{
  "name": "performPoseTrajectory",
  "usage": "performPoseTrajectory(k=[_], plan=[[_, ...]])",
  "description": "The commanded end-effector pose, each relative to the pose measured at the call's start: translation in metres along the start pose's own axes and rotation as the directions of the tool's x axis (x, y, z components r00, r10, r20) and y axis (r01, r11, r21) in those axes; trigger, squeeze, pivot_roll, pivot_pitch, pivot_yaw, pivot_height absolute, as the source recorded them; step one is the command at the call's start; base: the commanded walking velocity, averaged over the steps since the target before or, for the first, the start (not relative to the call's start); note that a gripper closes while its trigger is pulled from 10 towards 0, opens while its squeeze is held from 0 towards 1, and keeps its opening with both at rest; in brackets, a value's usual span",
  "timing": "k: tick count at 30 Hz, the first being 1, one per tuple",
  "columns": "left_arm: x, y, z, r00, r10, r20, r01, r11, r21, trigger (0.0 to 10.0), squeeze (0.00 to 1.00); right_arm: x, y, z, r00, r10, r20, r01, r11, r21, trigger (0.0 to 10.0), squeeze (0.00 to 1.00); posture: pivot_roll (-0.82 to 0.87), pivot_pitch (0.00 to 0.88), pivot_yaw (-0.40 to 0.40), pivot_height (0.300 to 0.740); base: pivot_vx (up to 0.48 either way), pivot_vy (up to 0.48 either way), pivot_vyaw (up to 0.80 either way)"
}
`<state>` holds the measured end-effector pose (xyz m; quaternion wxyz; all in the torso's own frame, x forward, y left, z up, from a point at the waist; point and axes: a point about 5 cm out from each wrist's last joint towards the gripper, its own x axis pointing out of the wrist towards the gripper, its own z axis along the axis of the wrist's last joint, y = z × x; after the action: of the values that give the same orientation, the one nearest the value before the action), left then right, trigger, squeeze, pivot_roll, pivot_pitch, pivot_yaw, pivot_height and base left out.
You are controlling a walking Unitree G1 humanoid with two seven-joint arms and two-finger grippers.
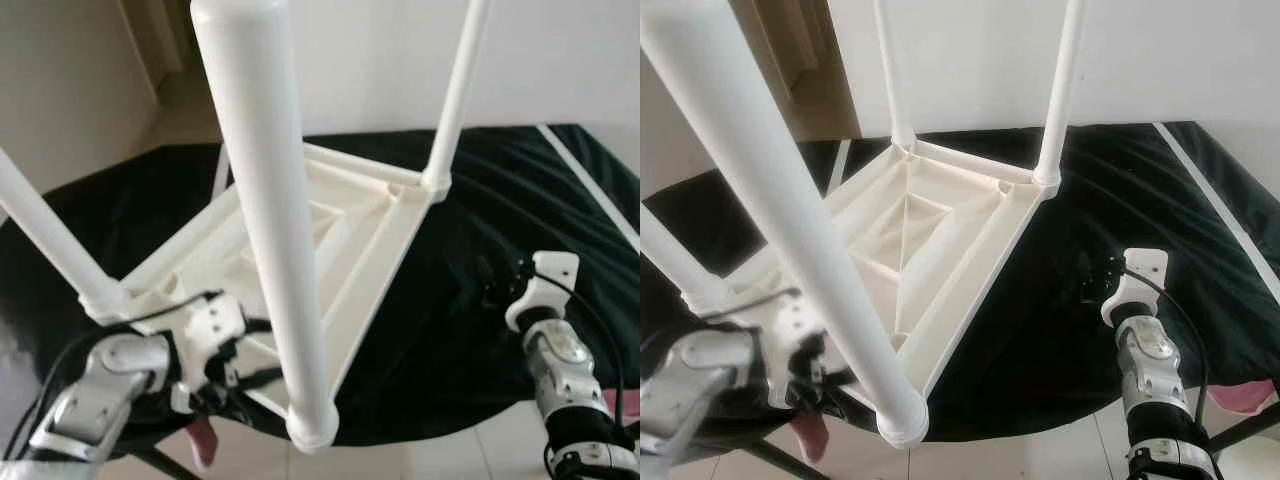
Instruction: Building children table
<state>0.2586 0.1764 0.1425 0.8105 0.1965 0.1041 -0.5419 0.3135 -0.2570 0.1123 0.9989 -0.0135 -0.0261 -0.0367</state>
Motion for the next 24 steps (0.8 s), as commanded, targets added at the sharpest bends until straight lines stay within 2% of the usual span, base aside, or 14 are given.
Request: performPoseTrajectory(k=[1,5,6,10,14,17,22,24], plan=[[-0.007,0.008,-0.006,0.995,0.086,-0.045,-0.085,0.996,0.016,10.0,0.00,0.002,0.007,0.002,1.000,0.024,0.003,-0.024,1.000,0.008,10.0,0.00,-0.03,0.025,0.028,0.740,0.000,0.000,0.00],[-0.014,0.023,-0.018,0.970,0.208,-0.126,-0.199,0.977,0.081,10.0,0.00,0.003,0.011,0.002,0.999,0.037,-0.001,-0.037,0.999,0.007,10.0,0.00,-0.02,0.030,0.021,0.740,0.000,0.000,0.00],[-0.014,0.023,-0.018,0.970,0.208,-0.126,-0.199,0.977,0.081,10.0,0.00,0.003,0.011,0.002,0.999,0.037,-0.001,-0.037,0.999,0.007,10.0,0.00,-0.02,0.030,0.021,0.740,0.000,0.000,0.00],[-0.021,0.024,-0.031,0.952,0.212,-0.221,-0.186,0.974,0.133,10.0,0.00,0.006,0.011,0.004,0.999,0.038,0.000,-0.038,0.999,0.007,10.0,0.00,-0.01,0.032,0.016,0.740,0.000,0.000,0.00],[-0.023,0.025,-0.033,0.947,0.218,-0.237,-0.190,0.972,0.136,10.0,0.00,0.007,0.011,0.006,0.999,0.034,0.001,-0.034,0.999,0.009,10.0,0.00,-0.01,0.033,0.016,0.740,0.000,0.000,0.00],[-0.020,0.027,-0.035,0.938,0.230,-0.258,-0.191,0.967,0.167,10.0,0.00,0.008,0.012,0.007,0.999,0.034,0.004,-0.034,0.999,0.009,10.0,0.00,-0.01,0.034,0.016,0.740,0.000,0.000,0.00],[-0.009,0.030,-0.036,0.934,0.243,-0.263,-0.204,0.965,0.167,10.0,0.00,0.011,0.014,0.009,0.999,0.035,0.006,-0.035,0.999,0.009,10.0,0.00,-0.01,0.034,0.017,0.740,0.000,0.000,0.00],[-0.001,0.031,-0.036,0.930,0.253,-0.266,-0.217,0.963,0.158,10.0,0.00,0.012,0.016,0.010,0.999,0.036,0.010,-0.036,0.999,0.007,10.0,0.00,-0.02,0.034,0.017,0.740,0.000,0.000,0.00]])
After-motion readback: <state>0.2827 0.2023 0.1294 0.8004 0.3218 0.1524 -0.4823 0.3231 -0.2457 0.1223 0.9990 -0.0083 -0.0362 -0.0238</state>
